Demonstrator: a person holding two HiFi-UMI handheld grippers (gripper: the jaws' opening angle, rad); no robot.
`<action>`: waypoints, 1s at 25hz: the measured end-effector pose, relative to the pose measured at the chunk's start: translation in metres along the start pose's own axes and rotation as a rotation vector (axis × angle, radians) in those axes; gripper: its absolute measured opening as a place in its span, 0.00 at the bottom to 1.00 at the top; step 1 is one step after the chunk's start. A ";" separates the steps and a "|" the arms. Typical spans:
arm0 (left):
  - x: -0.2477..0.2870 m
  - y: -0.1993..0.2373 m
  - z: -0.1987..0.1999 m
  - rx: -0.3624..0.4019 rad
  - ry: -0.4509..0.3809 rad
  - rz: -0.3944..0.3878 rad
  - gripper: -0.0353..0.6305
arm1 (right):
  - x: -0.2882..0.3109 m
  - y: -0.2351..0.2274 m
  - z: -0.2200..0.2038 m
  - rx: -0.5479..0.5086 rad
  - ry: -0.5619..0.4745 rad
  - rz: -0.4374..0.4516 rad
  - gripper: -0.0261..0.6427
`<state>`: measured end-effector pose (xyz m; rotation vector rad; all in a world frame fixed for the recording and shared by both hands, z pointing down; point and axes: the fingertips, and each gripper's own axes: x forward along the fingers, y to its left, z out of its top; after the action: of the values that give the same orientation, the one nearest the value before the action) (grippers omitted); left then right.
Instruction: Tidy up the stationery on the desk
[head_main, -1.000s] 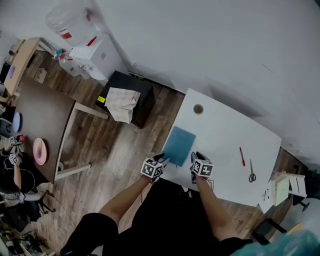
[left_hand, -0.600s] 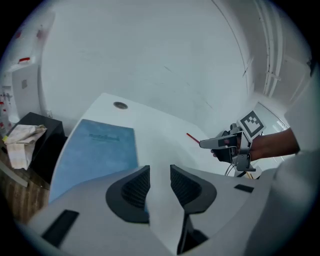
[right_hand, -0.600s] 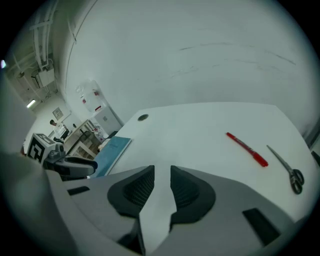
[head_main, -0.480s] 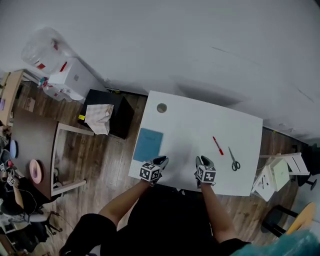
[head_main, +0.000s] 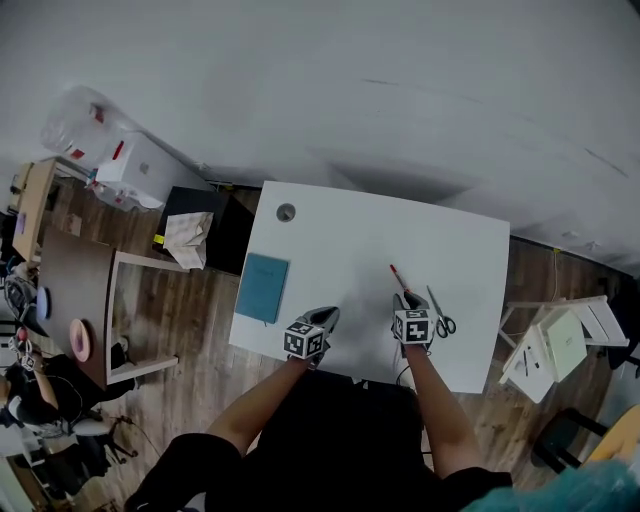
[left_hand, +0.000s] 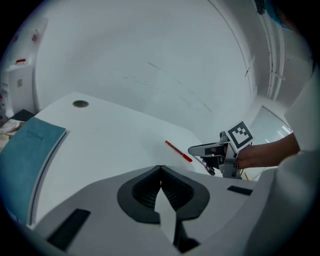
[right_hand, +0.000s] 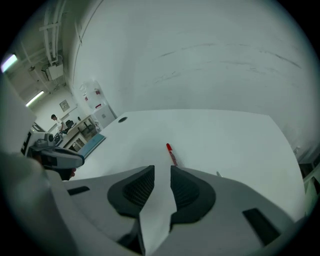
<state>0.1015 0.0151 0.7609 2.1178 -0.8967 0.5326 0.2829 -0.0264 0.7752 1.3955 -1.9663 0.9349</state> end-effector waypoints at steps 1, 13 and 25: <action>0.004 -0.003 -0.001 -0.012 -0.002 0.012 0.07 | 0.003 -0.005 0.001 -0.009 0.005 0.006 0.18; 0.026 -0.021 -0.006 -0.037 0.016 0.075 0.07 | 0.035 -0.024 0.002 -0.104 0.056 0.045 0.18; 0.031 -0.014 -0.007 -0.039 0.055 0.055 0.07 | 0.044 -0.028 -0.005 -0.152 0.108 0.010 0.13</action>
<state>0.1315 0.0139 0.7772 2.0388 -0.9293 0.5938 0.2963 -0.0540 0.8181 1.2260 -1.9226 0.8294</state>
